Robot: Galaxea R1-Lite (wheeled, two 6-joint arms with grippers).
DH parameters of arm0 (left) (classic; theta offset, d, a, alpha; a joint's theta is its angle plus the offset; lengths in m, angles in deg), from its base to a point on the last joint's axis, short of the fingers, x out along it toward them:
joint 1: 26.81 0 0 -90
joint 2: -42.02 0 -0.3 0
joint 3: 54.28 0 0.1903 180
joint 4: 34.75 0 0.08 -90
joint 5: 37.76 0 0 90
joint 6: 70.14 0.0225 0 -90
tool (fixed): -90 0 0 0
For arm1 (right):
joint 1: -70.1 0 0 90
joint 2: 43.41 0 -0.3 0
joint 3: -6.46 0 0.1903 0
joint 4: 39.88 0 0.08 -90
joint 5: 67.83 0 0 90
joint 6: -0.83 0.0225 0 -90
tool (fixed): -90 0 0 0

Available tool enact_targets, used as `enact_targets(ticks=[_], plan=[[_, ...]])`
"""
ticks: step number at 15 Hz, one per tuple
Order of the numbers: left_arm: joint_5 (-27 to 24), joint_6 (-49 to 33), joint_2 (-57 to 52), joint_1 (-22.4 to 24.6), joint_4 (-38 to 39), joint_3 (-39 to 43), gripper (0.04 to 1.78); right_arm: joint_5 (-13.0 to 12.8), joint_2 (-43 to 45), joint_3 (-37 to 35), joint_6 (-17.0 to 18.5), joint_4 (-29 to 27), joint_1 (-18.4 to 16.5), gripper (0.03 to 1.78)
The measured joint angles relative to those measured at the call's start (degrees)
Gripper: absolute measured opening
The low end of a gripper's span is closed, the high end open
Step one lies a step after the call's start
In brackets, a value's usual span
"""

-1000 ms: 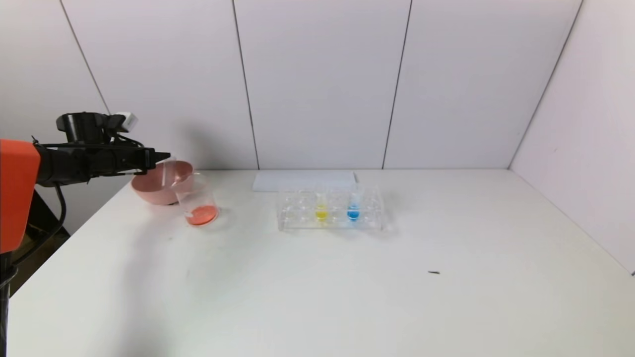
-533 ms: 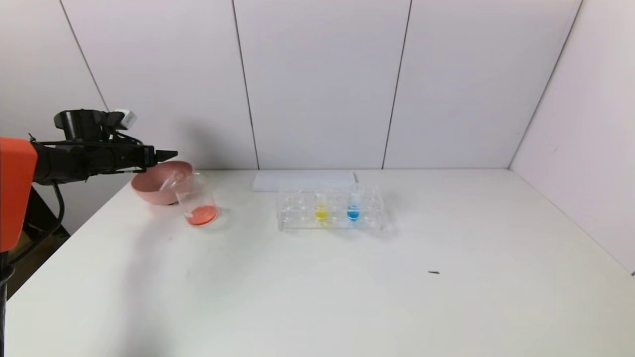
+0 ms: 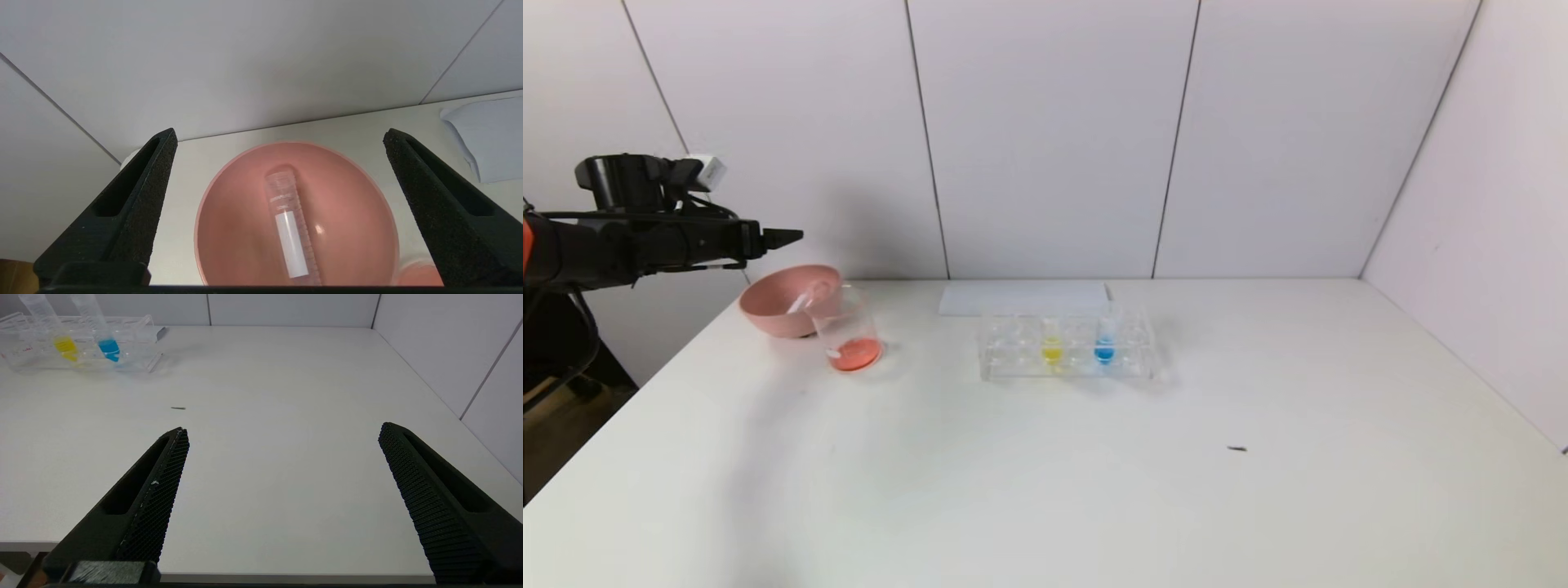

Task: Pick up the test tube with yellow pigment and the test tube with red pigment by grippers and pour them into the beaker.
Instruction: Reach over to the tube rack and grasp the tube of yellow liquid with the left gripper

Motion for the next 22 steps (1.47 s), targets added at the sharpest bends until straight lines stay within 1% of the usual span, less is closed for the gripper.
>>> enact_targets(ticks=[4, 11, 14, 19, 22], plan=[[0.0, -2.1, -4.6, -0.8, 0.0, 3.7, 1.76, 0.0, 0.0, 0.0, 0.0, 0.0, 0.0, 1.7], [0.6, -2.6, -13.8, -2.7, 0.0, 11.2, 1.76, 0.0, 0.0, 0.0, 0.0, 0.0, 0.0, 1.7], [0.6, -2.9, -18.5, -3.5, 0.0, 15.7, 1.76, 0.0, 0.0, 0.0, 0.0, 0.0, 0.0, 1.7], [1.0, -2.7, -25.1, -6.7, 0.1, 23.3, 1.76, 0.0, 0.0, 0.0, 0.0, 0.0, 0.0, 1.7], [2.3, -2.3, -28.2, -9.7, 0.1, 26.6, 1.76, 0.0, 0.0, 0.0, 0.0, 0.0, 0.0, 1.7]])
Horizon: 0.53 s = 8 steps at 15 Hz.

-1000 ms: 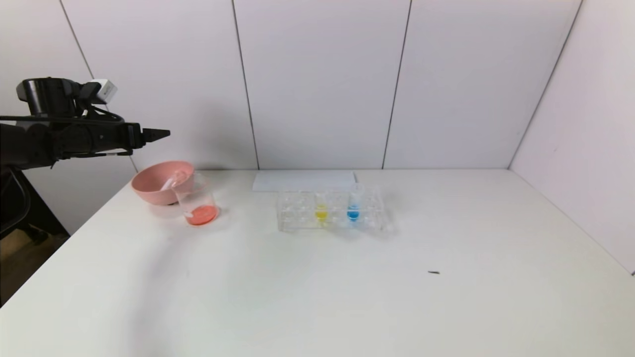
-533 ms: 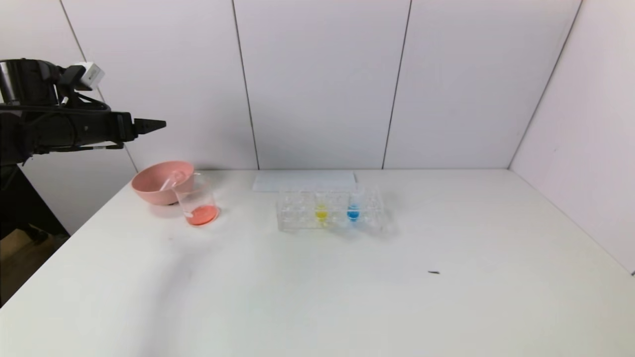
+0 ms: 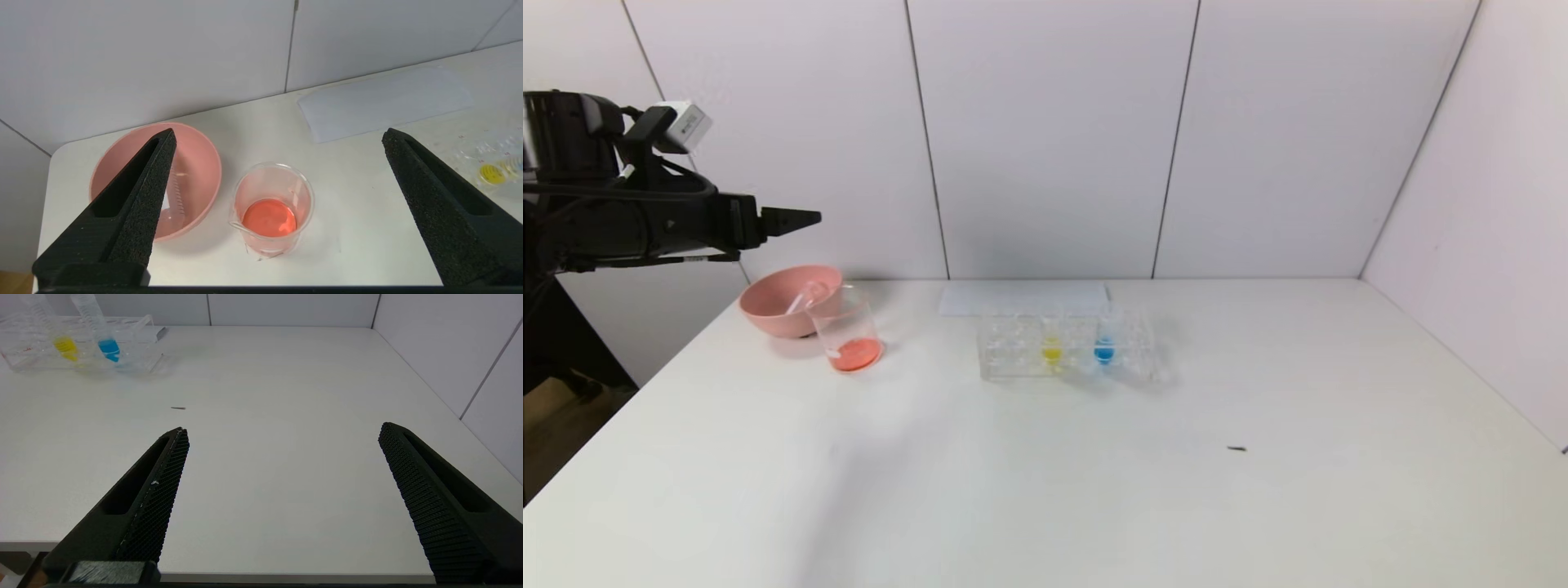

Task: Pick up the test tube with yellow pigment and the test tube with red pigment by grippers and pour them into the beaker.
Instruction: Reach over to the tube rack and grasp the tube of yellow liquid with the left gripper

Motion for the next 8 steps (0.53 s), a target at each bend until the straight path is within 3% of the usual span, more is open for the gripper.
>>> enact_targets(ticks=[8], plan=[[1.0, -0.4, -6.9, -6.2, 0.0, 6.9, 1.76, 0.0, 0.0, 0.0, 0.0, 0.0, 0.0, 1.7]])
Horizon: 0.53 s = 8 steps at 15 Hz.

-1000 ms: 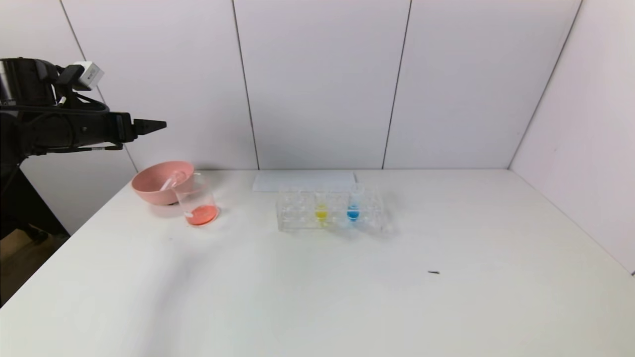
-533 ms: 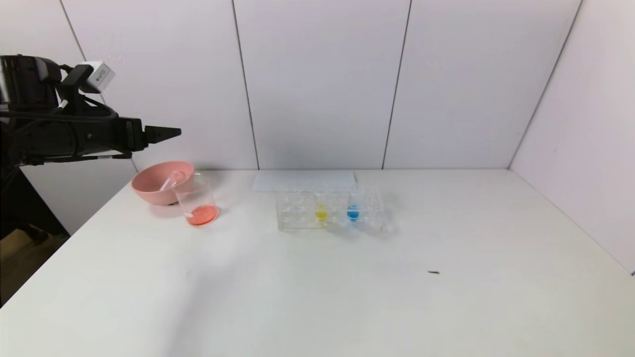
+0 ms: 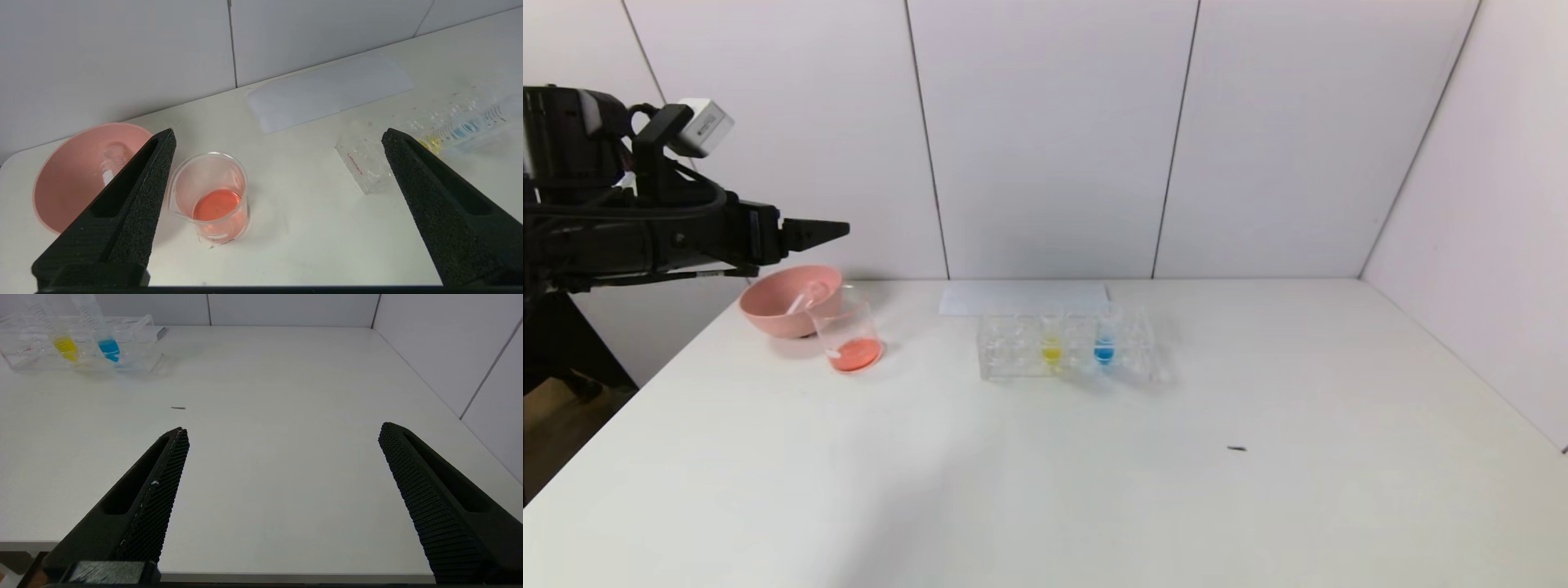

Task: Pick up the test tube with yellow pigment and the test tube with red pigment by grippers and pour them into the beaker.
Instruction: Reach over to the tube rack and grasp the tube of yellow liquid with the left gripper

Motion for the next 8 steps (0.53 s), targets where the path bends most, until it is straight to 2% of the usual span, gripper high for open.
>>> enact_targets(ticks=[8], plan=[[7.1, -3.0, -4.3, -8.4, -0.1, 4.5, 1.76, 0.0, 0.0, 0.0, 0.0, 0.0, 0.0, 1.7]])
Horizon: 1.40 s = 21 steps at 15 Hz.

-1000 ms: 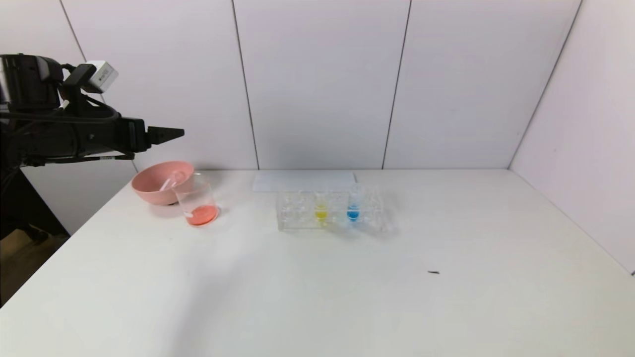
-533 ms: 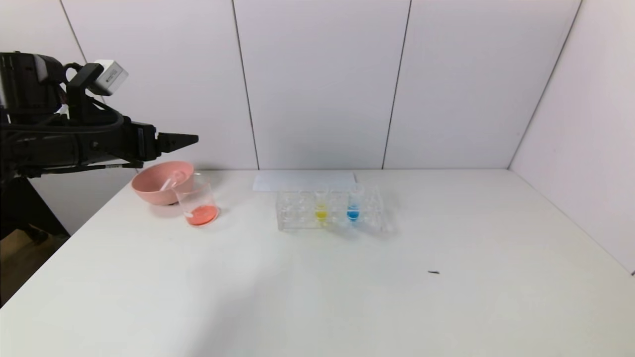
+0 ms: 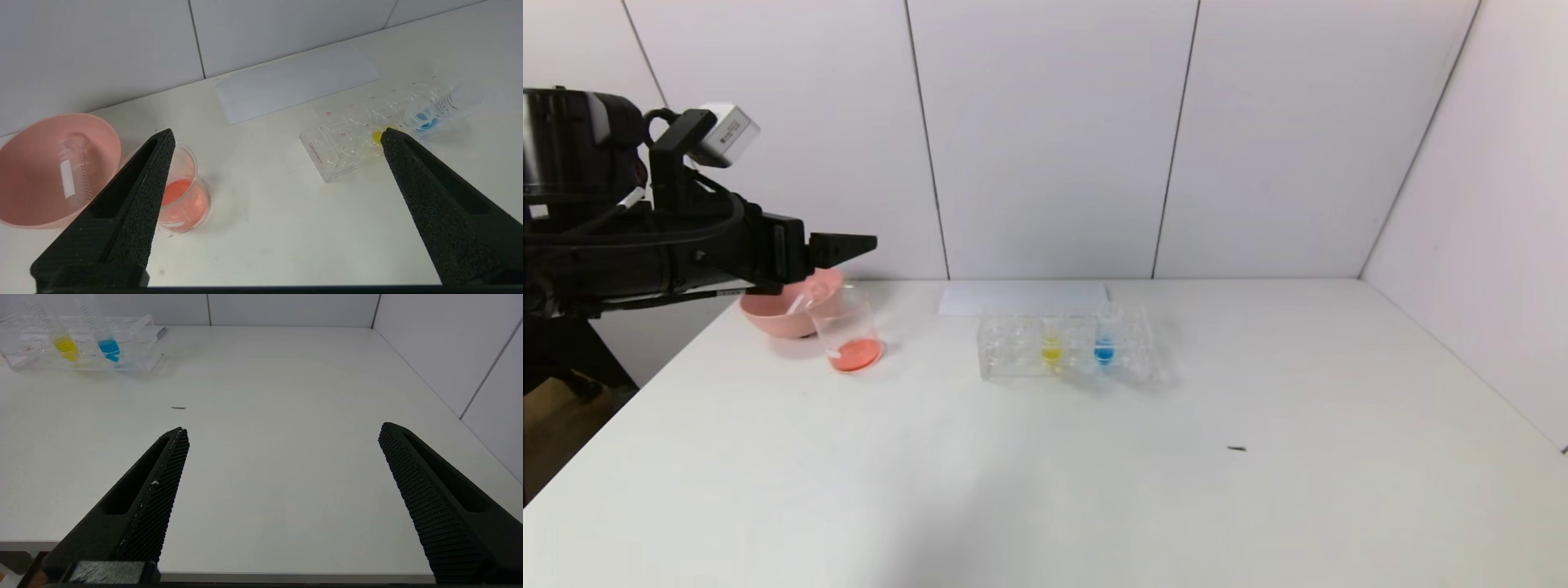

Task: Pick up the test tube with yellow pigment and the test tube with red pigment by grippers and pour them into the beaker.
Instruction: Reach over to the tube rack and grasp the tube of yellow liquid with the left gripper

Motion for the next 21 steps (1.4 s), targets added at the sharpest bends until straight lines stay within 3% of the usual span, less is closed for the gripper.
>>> enact_targets(ticks=[5, 8, 18, 21], plan=[[3.0, -2.1, -0.3, -5.0, 0.0, 1.8, 1.76, 0.0, 0.0, 0.0, 0.0, 0.0, 0.0, 1.7], [7.4, -3.2, -0.3, -7.8, 0.0, 2.5, 1.76, 0.0, 0.0, 0.0, 0.0, 0.0, 0.0, 1.7], [8.5, -6.7, 1.4, -15.2, 0.1, 3.4, 1.76, 0.0, 0.0, 0.0, 0.0, 0.0, 0.0, 1.7], [11.2, -7.4, 2.6, -17.7, 0.2, 3.4, 1.76, 0.0, 0.0, 0.0, 0.0, 0.0, 0.0, 1.7]])
